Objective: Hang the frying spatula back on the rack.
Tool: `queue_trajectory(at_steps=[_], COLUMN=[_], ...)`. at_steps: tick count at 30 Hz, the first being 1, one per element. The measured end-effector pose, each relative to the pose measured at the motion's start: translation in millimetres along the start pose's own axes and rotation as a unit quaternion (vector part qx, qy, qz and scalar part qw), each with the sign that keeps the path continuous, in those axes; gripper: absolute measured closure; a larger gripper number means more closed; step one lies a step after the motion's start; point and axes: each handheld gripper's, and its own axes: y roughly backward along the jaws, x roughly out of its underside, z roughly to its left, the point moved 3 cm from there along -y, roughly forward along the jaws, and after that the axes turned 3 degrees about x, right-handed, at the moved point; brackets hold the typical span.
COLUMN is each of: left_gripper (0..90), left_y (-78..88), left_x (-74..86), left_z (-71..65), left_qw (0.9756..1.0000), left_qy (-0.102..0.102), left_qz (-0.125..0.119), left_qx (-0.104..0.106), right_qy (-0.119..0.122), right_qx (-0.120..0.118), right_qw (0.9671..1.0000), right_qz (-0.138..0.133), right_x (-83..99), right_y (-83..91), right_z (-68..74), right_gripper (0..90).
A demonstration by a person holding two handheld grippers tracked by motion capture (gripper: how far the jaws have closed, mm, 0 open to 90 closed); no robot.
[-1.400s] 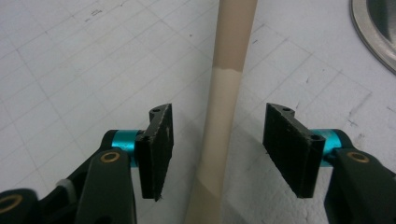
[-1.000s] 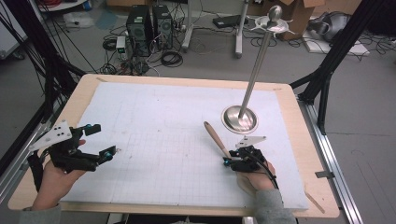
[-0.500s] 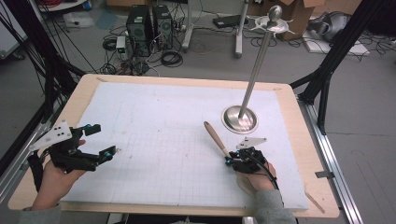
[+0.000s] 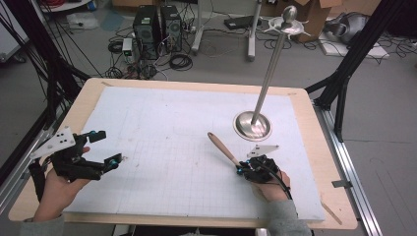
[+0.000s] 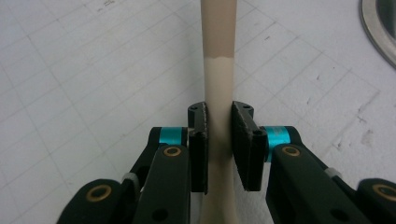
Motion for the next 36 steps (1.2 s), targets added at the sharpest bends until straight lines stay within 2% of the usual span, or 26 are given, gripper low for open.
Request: queue_trajectory(at_steps=[3, 5, 14, 26, 32, 36], left_gripper=[1.8, 1.8, 1.8, 1.8, 1.8, 1.8], left_y=[-0.3, -0.4, -0.7, -1.5, -1.9, -2.4], left_x=[0.5, 0.7, 0.8, 1.0, 0.6, 0.0], left_z=[0.4, 0.4, 0.5, 0.3, 0.7, 0.8], left_qw=[1.0000, 1.0000, 1.0000, 1.0000, 1.0000, 1.0000], left_qy=[0.000, -0.001, 0.000, 0.001, 0.000, 0.001], left_qz=[0.002, 0.003, 0.003, 0.004, 0.004, 0.002], left_qx=[0.001, 0.001, 0.001, 0.001, 0.003, 0.004], right_qy=[-0.008, -0.002, -0.009, -0.031, -0.028, -0.030], right_qx=[-0.006, -0.006, -0.014, -0.022, -0.015, -0.010], right_qw=[0.9999, 1.0000, 0.9998, 0.9976, 0.9963, 0.9943], right_qz=[-0.001, -0.002, -0.012, -0.058, -0.080, -0.102], right_x=[0.3, 0.1, -0.8, -3.0, -4.6, -5.8], right_y=[0.2, 0.1, 3.9, 17.9, 27.8, 37.3], right_z=[-1.5, -1.7, -3.2, -10.7, -13.6, -16.9], right_gripper=[77.7, 77.8, 77.8, 77.8, 77.8, 77.7])
